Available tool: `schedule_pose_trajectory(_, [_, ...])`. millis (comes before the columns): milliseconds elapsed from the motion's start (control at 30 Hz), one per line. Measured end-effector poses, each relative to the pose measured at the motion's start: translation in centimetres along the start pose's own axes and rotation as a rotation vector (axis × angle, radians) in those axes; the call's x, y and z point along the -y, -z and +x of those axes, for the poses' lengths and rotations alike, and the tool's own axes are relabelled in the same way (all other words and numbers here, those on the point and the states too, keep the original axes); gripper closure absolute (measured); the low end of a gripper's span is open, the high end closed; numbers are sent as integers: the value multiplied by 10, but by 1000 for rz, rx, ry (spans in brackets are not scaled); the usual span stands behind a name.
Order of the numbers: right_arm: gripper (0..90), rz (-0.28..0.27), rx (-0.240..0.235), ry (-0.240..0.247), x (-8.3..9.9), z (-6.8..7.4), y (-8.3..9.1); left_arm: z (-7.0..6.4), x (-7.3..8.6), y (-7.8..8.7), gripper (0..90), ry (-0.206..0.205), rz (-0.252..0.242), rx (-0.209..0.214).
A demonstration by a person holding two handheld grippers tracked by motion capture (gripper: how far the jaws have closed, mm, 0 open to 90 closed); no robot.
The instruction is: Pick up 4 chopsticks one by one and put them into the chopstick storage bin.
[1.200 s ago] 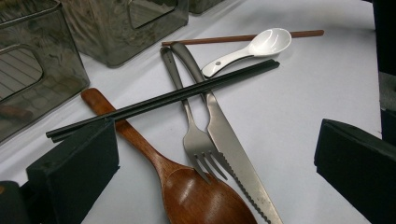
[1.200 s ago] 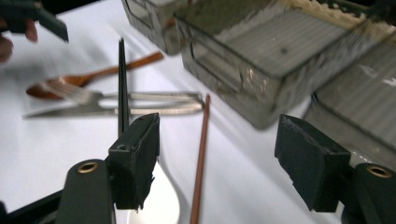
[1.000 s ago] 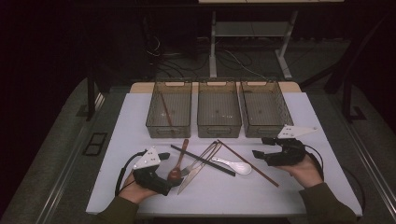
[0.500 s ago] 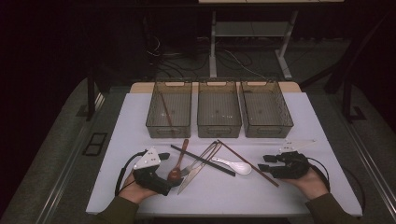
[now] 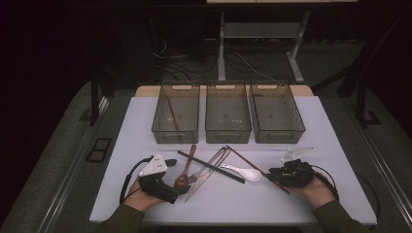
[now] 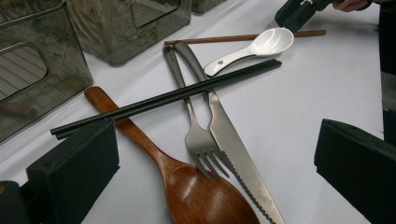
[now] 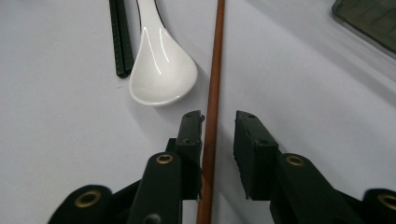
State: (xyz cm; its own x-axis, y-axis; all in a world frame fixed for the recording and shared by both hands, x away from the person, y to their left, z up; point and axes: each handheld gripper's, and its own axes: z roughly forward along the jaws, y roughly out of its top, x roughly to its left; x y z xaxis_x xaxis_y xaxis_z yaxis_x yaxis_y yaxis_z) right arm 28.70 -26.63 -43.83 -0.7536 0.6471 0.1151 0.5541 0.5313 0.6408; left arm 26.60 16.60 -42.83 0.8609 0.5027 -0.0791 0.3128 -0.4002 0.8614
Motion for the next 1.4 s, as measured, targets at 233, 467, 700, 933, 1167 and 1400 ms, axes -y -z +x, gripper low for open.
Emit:
schedule_pose_trajectory(233, [769, 42, 16, 10, 0, 2, -4, 0, 0, 0, 0, -1, -2, 2])
schedule_pose_trajectory(467, [790, 51, 37, 42, -1, 5, -5, 0, 0, -1, 0, -2, 0, 2])
schedule_pose_trajectory(700, [823, 62, 42, 23, -1, 5, -6, -1, 0, -1, 0, -7, 6, 2])
schedule_pose_trajectory(933, [832, 59, 48, 40, -1, 6, -6, -1, 0, -1, 0, -6, 6, 4])
schedule_pose_trajectory(1167, [841, 56, 49, 33, -1, 6, -6, -1, 0, -1, 0, -8, 2, 5])
schedule_pose_trajectory(1400, [843, 52, 59, 25, -1, 3, -3, -1, 0, 0, 0, -5, -3, 7])
